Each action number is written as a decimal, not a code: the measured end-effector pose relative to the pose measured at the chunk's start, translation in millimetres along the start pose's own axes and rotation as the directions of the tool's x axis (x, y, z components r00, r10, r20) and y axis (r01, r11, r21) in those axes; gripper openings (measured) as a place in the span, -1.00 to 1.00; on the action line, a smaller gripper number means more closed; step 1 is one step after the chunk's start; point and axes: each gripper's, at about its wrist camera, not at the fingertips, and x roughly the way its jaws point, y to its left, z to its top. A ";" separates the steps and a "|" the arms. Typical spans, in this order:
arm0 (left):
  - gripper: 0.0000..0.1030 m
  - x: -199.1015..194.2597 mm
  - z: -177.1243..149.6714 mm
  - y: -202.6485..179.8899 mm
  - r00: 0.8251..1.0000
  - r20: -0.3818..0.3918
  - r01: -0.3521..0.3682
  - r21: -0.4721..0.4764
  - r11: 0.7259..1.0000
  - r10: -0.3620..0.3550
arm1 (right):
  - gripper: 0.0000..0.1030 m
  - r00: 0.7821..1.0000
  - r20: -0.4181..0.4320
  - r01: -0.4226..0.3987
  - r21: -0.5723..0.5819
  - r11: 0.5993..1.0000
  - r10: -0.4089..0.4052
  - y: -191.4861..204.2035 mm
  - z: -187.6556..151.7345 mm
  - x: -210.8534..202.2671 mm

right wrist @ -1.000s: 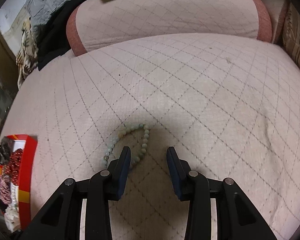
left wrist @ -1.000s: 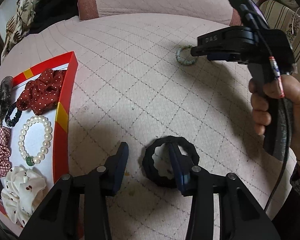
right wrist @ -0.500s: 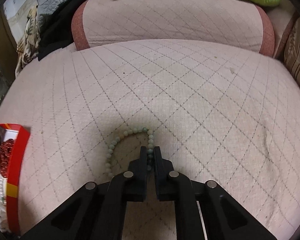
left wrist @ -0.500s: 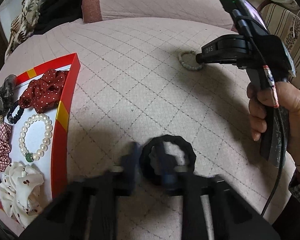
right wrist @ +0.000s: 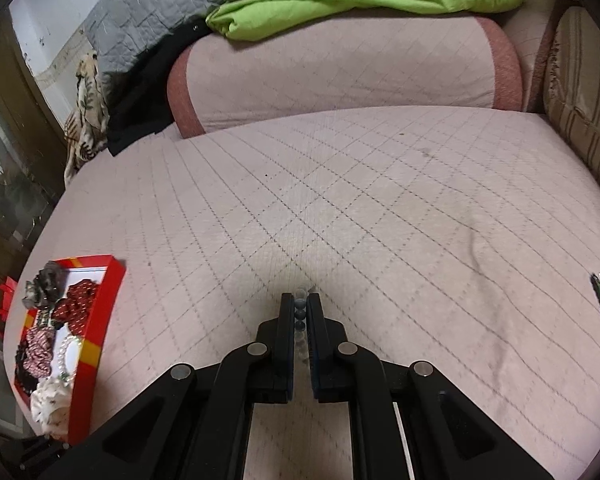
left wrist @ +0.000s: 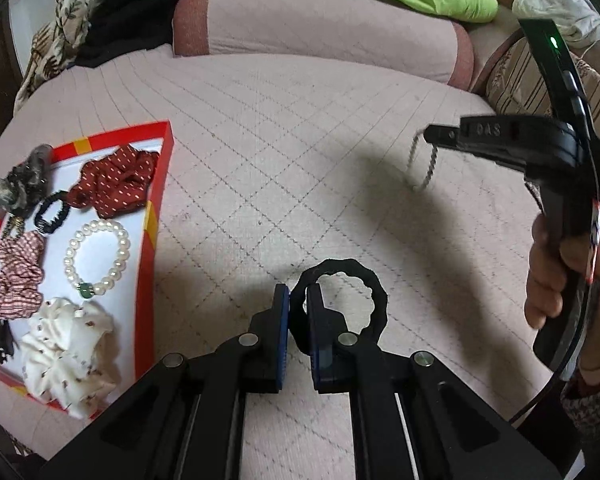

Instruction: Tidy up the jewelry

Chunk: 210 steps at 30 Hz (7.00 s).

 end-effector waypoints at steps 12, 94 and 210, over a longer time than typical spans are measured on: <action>-0.84 -36.4 -8.6 -6.1 0.999 0.026 -0.030 -0.008 1.000 0.031 | -0.87 1.000 0.019 -0.013 0.018 1.000 0.013 -1.0 -34.8 -47.4; -0.84 -129.8 -40.3 89.2 0.956 0.191 -0.176 -0.240 0.955 0.224 | -0.87 0.991 0.053 0.131 -0.328 0.936 -0.121 170.1 -106.3 -135.0; 0.98 -205.5 -55.4 111.9 0.789 0.378 -0.354 -0.365 0.861 0.485 | 0.35 1.000 -0.003 -0.019 -0.247 0.969 0.019 169.6 -117.3 -124.4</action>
